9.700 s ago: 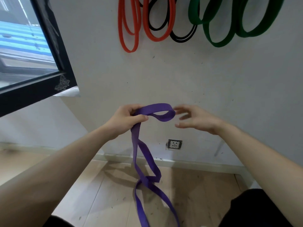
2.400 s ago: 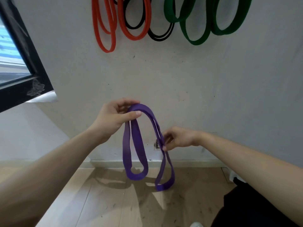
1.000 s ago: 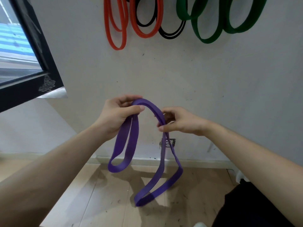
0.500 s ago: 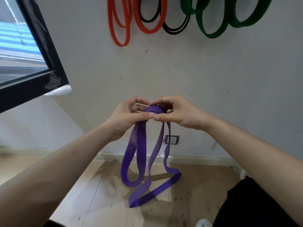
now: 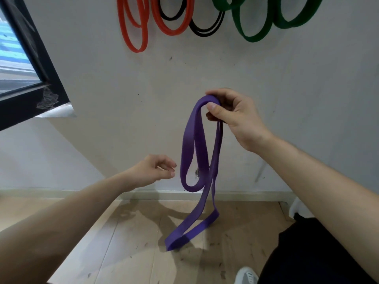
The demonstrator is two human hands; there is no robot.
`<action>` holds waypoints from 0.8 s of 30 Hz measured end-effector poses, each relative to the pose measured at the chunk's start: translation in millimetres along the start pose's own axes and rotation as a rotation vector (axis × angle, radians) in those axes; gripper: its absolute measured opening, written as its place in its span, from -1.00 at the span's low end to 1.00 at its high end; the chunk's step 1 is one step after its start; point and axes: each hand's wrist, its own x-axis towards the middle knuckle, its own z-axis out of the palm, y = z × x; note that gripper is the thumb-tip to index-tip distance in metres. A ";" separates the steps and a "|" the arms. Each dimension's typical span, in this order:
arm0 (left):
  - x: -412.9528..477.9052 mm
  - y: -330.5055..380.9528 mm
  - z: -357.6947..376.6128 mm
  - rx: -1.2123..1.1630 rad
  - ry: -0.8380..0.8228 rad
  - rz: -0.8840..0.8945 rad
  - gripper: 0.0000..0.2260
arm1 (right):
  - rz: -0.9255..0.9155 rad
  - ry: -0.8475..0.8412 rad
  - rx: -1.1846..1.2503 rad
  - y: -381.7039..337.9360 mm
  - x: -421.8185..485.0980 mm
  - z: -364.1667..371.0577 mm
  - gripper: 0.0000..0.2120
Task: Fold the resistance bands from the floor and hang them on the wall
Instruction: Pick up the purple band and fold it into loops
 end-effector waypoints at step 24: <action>6.4 44.3 -1.2 -0.770 0.238 -0.063 -0.82 | 0.114 0.009 -0.329 28.2 -0.4 -52.3 -0.76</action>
